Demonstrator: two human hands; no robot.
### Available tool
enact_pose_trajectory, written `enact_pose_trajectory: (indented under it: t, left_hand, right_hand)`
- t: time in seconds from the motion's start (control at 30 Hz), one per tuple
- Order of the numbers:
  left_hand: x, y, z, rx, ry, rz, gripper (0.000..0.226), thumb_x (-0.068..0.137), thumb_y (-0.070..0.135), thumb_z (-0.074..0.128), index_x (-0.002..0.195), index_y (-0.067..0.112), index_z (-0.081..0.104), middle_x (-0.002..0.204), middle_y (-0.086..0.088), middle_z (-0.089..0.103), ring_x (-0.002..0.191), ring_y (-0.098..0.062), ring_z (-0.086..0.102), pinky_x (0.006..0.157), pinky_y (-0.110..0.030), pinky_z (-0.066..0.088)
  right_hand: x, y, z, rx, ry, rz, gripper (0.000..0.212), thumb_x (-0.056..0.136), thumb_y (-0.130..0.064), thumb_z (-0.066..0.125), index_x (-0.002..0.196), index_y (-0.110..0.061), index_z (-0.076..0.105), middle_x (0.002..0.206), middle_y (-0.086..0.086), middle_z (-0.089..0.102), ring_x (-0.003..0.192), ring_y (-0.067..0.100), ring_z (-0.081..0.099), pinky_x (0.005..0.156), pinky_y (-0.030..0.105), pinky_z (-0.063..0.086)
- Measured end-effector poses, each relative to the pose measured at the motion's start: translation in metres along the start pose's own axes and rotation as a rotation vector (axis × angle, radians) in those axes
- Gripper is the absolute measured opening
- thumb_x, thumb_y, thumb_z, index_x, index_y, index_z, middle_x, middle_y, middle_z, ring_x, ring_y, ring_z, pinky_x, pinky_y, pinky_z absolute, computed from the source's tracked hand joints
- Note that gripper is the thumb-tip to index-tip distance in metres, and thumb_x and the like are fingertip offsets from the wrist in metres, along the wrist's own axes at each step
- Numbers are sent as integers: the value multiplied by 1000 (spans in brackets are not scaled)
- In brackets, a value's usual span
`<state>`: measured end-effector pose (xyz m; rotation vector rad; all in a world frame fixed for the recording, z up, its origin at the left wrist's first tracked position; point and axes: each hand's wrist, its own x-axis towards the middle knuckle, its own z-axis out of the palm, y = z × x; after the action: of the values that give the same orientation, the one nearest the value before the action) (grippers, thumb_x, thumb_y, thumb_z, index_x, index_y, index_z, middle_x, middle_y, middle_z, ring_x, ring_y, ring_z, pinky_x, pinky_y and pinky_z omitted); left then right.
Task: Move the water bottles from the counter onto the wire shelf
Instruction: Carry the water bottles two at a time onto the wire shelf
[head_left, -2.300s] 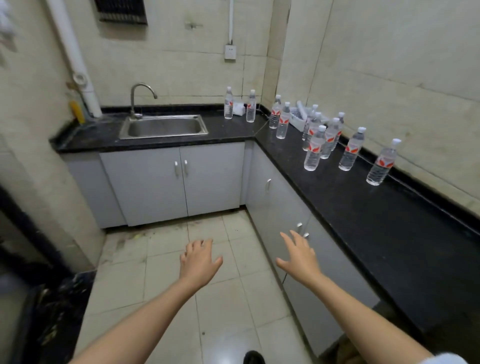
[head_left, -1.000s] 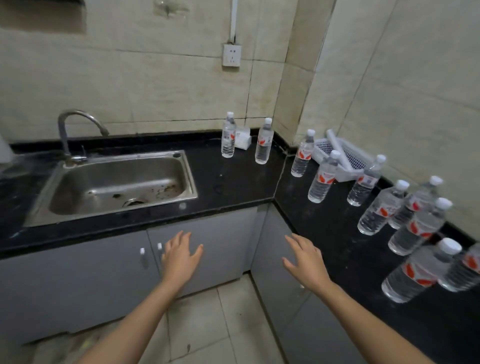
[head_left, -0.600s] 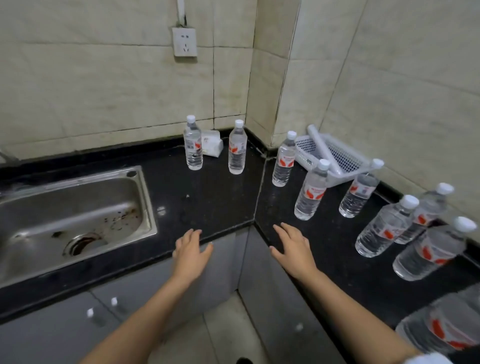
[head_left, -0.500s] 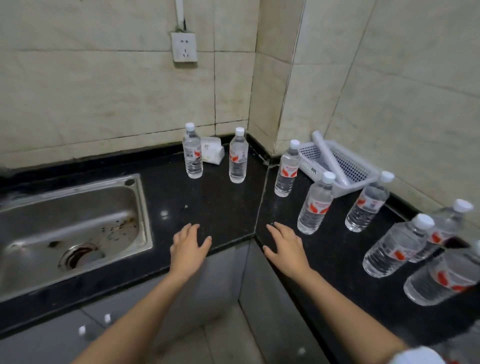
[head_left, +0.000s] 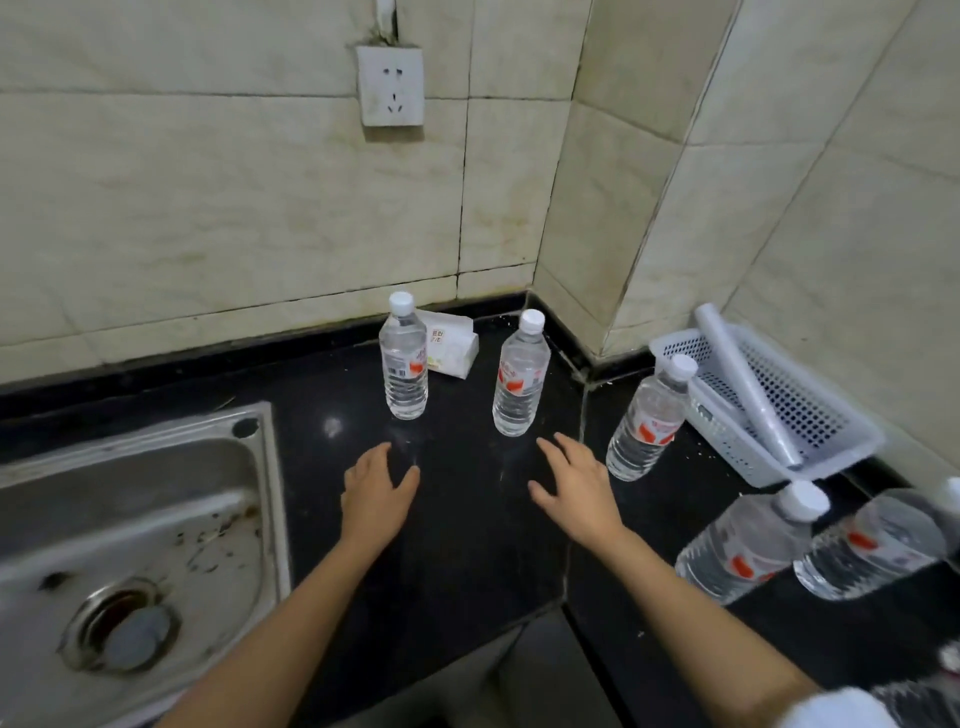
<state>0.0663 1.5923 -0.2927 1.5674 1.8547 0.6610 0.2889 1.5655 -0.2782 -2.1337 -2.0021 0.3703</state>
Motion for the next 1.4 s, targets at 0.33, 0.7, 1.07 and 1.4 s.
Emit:
enact_pose_trajectory:
  t: [0.33, 0.7, 1.07, 1.4]
  left_hand:
    - [139, 36, -16, -213, 85, 107, 71, 81, 30, 65, 140, 14, 29, 145, -12, 37, 132, -33, 34, 105, -48, 32]
    - [205, 39, 2, -362, 19, 127, 78, 63, 28, 77, 132, 21, 40, 128, -5, 52, 120, -27, 48, 100, -51, 42]
    - [154, 41, -13, -421, -164, 269, 54, 67, 12, 77, 95, 47, 48, 89, 22, 56, 96, -13, 57, 81, -25, 42]
    - [47, 82, 29, -404, -653, 441, 67, 57, 18, 85, 116, 27, 54, 101, 10, 68, 93, -3, 64, 83, -22, 50]
  right_hand:
    - [110, -12, -29, 145, 145, 234, 88, 78, -41, 67, 145, -15, 16, 149, 10, 30, 136, 26, 29, 108, 44, 30]
    - [171, -30, -9, 678, 294, 407, 72, 63, -18, 80, 123, -14, 40, 120, 10, 53, 111, 25, 53, 97, 46, 46]
    - [105, -20, -12, 798, 395, 508, 61, 64, -16, 81, 108, -27, 40, 102, -5, 57, 98, 16, 58, 90, 36, 48]
    - [-53, 12, -53, 808, 507, 594, 61, 59, -12, 84, 106, -29, 48, 99, -13, 62, 95, 9, 61, 88, 31, 50]
